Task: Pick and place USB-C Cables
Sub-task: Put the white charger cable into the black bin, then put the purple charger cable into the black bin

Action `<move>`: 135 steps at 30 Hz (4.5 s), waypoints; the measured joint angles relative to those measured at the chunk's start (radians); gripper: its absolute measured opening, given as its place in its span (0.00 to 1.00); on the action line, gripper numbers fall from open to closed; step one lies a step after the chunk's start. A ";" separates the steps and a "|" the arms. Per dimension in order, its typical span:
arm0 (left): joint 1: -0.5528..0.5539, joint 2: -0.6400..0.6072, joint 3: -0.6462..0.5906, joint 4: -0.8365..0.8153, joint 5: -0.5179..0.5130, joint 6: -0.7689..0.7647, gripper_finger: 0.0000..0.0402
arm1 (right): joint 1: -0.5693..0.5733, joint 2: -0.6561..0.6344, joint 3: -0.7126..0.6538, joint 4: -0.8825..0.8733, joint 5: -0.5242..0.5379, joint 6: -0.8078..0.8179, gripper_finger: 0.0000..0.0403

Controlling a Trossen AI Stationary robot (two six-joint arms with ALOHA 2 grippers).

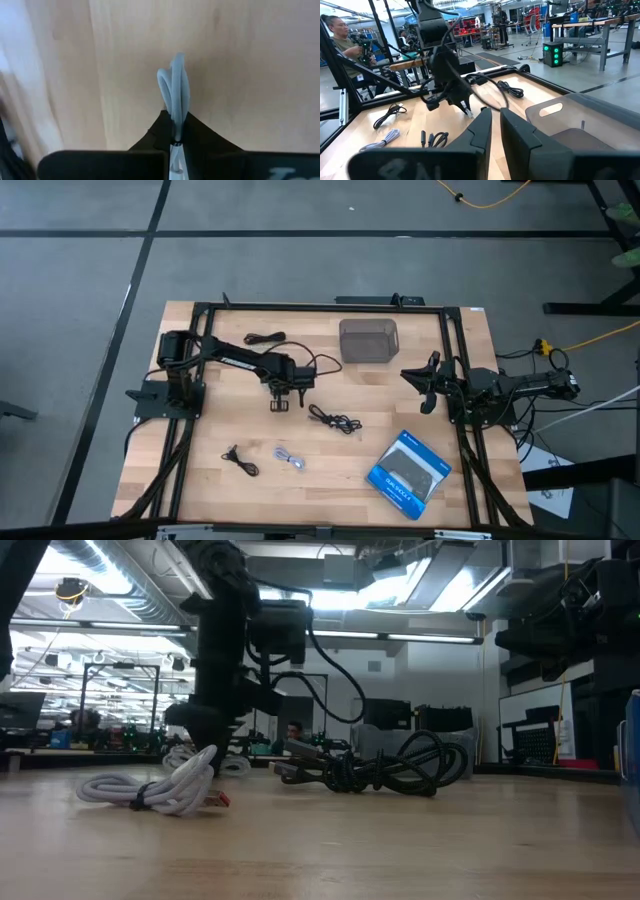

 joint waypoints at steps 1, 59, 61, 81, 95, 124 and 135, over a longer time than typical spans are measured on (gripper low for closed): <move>-0.012 -0.018 0.013 -0.027 -0.014 -0.015 0.04 | 0.000 0.000 0.000 0.000 0.000 0.000 0.11; 0.191 0.337 0.883 0.248 0.106 0.136 0.25 | 0.001 0.000 0.000 0.295 -0.443 -0.026 0.11; 0.163 0.290 0.887 0.179 0.108 0.111 0.25 | 0.001 0.000 0.000 0.288 -0.443 -0.027 0.11; -0.244 0.045 0.866 -0.757 0.029 -0.252 0.25 | 0.001 0.002 0.000 0.249 -0.435 -0.028 0.11; -0.531 0.045 0.610 -0.498 -0.021 -0.402 0.25 | 0.001 0.002 0.000 0.227 -0.434 -0.028 0.11; -0.563 0.045 0.092 0.171 0.139 -0.150 0.25 | 0.001 0.002 0.000 0.157 -0.434 -0.022 0.11; -0.564 0.040 0.015 0.239 0.186 -0.299 0.23 | 0.001 0.002 0.000 0.154 -0.434 -0.022 0.11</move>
